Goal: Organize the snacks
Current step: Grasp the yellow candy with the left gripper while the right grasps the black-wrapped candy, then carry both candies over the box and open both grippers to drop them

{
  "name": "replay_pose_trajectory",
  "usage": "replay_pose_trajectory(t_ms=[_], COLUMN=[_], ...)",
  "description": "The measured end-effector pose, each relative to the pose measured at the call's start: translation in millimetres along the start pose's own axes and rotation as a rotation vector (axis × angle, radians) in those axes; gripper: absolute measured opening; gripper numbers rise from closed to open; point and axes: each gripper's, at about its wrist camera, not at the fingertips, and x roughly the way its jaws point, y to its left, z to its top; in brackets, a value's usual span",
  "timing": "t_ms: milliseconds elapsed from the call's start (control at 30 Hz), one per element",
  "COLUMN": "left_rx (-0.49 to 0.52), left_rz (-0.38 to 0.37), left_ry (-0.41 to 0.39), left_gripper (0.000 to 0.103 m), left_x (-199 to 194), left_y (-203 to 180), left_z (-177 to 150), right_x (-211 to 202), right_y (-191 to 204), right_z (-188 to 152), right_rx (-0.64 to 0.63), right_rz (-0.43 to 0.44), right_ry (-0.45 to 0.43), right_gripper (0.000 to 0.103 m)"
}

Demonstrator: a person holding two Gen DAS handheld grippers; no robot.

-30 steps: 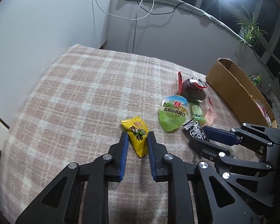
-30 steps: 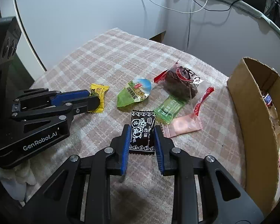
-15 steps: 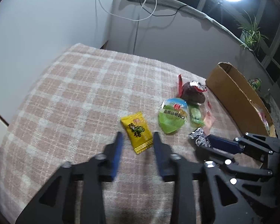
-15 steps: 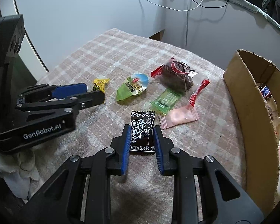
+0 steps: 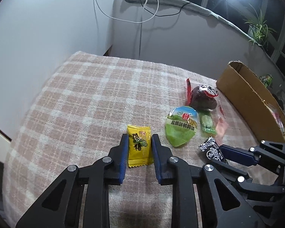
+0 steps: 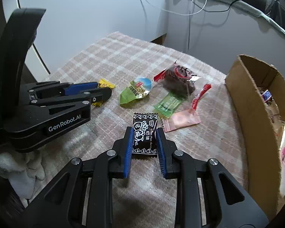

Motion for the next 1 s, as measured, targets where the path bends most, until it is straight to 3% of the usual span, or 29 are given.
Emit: replay_pose_trajectory(t_ms=[200,467,700,1000], left_rx=[0.016,0.025,0.058,0.156], left_rz=[-0.008,-0.103,-0.193,-0.289], left_ry=[-0.043,-0.132,-0.175,-0.175], left_gripper=[0.022,0.022,0.022,0.022], left_x=[-17.3,-48.8,-62.9,-58.7], left_y=[-4.1,-24.7,-60.6,-128.5], left_z=[-3.6,10.5,27.1,42.7], right_x=[-22.4,-58.7,-94.0,-132.8], right_y=[-7.2,-30.3,-72.6,-142.2], right_z=[-2.0,-2.7,-9.1,-25.4], right_rx=[0.013,0.045,0.116,0.257], right_rz=[-0.006,-0.038,-0.099,-0.204], right_ry=[-0.04,-0.102,-0.168,-0.228], right_gripper=[0.025,0.025,0.025,0.025])
